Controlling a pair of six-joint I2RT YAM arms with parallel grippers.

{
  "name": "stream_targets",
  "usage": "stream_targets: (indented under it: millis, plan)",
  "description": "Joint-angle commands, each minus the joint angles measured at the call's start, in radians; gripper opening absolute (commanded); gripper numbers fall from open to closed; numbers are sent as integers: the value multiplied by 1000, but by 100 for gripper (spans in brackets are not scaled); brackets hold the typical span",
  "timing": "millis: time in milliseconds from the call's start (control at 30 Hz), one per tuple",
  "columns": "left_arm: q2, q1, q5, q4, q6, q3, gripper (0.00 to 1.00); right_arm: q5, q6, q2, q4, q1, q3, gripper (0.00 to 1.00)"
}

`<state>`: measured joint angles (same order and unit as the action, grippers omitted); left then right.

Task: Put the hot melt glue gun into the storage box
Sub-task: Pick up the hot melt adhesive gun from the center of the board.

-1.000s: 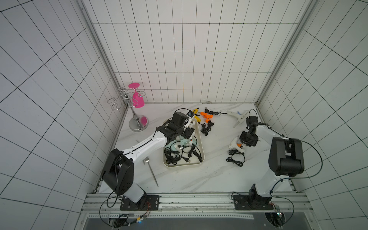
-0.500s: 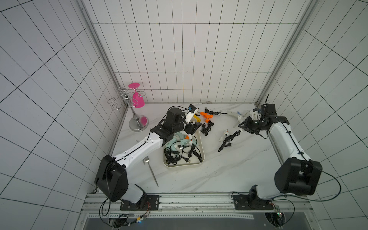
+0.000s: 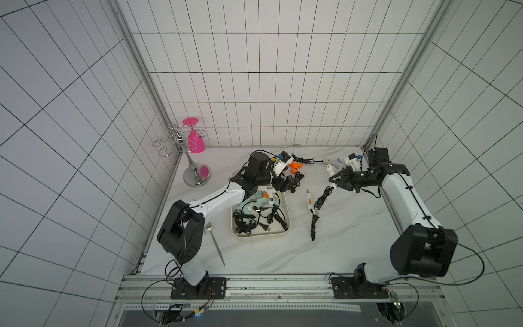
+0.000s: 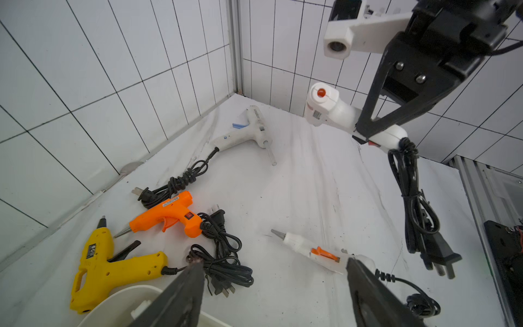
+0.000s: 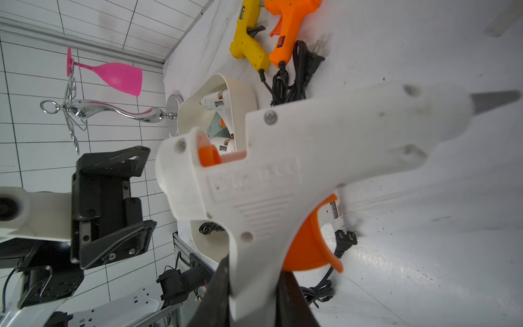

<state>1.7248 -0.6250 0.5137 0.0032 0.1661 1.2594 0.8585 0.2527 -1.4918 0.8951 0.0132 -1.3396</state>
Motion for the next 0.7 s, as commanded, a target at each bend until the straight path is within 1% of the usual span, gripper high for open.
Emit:
stream_targets:
  millis: [0,67,200,333,433,533,667]
  plan:
    - [33,-37,32,34,43,11,81,115,-14,13,-26,45,16,3]
    - [46,-47,37,66,45,0,81,152,-15,13,-32,68,13,3]
    - [67,-54,63,150,33,-9,82,267,-4,11,-55,110,1,3]
    - [74,-66,64,239,24,-7,83,413,69,7,-139,157,-2,4]
    - [71,-70,55,297,24,-20,83,496,79,5,-159,207,-16,4]
    - [46,-79,8,354,50,-63,83,550,73,10,-157,246,-17,4]
    - [17,-90,-76,405,124,-103,81,579,83,3,-191,286,-5,4]
